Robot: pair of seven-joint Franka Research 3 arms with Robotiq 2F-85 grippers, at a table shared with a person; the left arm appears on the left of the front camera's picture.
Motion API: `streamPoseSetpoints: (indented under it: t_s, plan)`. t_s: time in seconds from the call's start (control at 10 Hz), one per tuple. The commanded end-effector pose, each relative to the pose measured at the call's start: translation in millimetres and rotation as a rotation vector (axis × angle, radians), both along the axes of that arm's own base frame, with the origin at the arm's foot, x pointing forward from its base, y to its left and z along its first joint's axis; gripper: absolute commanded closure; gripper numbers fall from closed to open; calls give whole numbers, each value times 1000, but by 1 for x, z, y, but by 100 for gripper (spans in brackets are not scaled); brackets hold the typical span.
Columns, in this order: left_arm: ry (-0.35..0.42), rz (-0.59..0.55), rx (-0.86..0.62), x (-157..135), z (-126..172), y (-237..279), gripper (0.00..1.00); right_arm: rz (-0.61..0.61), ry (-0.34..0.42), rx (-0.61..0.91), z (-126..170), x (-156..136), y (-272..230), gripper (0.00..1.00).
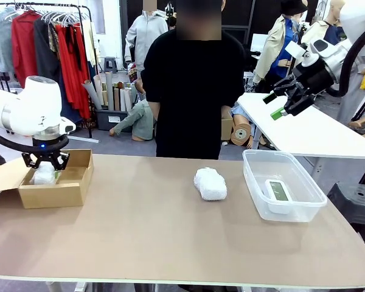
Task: Separate and place wrapped and unwrapped clocks.
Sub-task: If the picked Digital clock is wrapped, place it in the Package Box ; if not, place it in the Organizing box.
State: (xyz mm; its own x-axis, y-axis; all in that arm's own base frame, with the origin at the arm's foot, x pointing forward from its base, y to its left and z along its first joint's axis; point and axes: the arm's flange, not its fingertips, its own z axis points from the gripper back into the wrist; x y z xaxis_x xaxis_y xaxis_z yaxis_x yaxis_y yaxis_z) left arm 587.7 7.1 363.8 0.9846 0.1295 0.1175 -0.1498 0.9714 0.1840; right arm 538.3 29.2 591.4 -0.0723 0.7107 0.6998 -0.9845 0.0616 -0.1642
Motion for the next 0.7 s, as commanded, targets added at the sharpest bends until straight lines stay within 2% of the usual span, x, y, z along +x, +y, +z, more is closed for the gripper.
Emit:
streamPoseSetpoints:
  t_s: [0.0, 0.1, 0.2, 0.6]
  plan:
    - [2, 6, 3, 4, 4, 2, 29, 1, -2, 0, 1, 0, 0, 0]
    - [4, 4, 3, 5, 4, 3, 10, 1, -2, 0, 1, 0, 0, 0]
    - [5, 5, 4, 5, 3, 2, 0, 1, -2, 0, 1, 0, 0, 0]
    - [5, 3, 14, 5, 7, 2, 0, 1, -2, 0, 1, 0, 0, 0]
